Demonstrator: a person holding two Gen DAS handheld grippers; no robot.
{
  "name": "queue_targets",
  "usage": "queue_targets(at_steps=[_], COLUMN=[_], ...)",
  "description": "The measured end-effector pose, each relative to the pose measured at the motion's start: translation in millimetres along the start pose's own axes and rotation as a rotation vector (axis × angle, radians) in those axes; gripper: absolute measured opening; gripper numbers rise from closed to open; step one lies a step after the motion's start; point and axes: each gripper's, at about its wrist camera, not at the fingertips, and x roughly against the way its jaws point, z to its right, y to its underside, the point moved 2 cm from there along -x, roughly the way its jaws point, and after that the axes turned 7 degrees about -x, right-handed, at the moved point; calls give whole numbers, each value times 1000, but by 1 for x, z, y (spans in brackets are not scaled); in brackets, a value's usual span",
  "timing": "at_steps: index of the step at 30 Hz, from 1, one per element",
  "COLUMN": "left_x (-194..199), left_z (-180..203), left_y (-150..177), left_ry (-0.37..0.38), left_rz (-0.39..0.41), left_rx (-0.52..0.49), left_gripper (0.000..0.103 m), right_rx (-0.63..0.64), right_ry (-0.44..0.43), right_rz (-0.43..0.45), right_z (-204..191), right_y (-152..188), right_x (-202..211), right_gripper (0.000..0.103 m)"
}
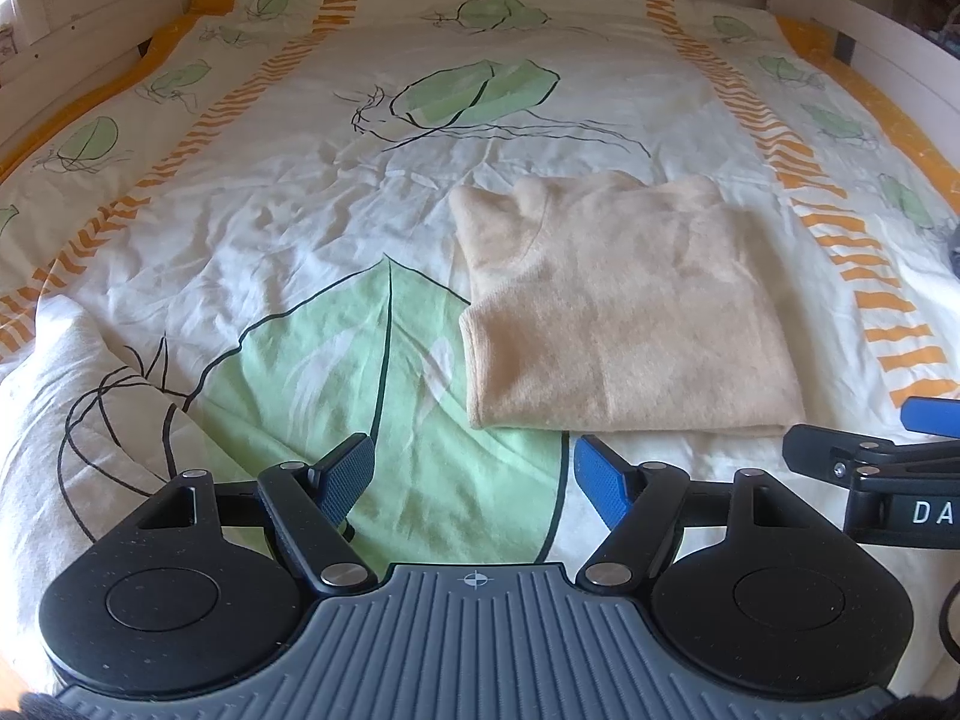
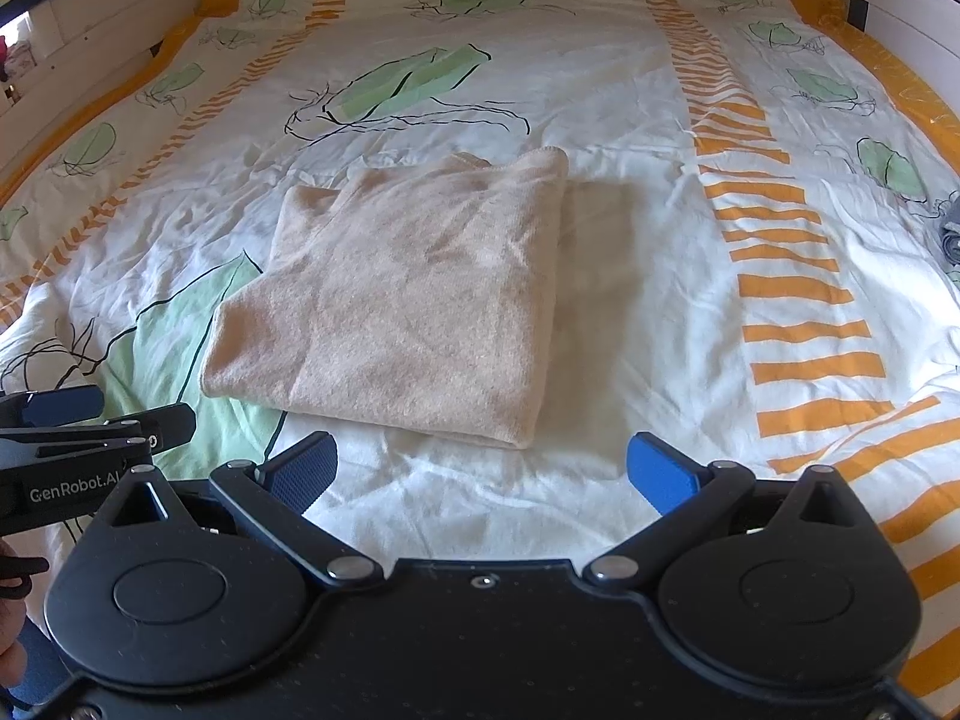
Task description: Fold small clothes
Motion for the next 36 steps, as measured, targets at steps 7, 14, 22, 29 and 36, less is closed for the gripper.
queue_targets(at_steps=[7,14,22,29,36], left_x=[0,-1,-4,-6,-8], left_z=[2,4,3,4,3], left_y=[-1,-3,-5,-5,-5], left_ry=[-2,1,2,4,4], left_rz=[1,-2,-8,-16,-21], left_rx=[-3,-14,-17,-16,-15], left_gripper=[72,72,72,72,72], right_rx=[-4,-10,-20,-29,-43], right_ry=[-3,-6,-13,-20,-24], right_rz=[1,-1,-10,-19,-33], right_z=[1,1,2,3,4], right_y=[-2,-3,-4,-4,-2], right_x=[-1,-2,-5,-8,-11], right_gripper=[102,102,102,102,102])
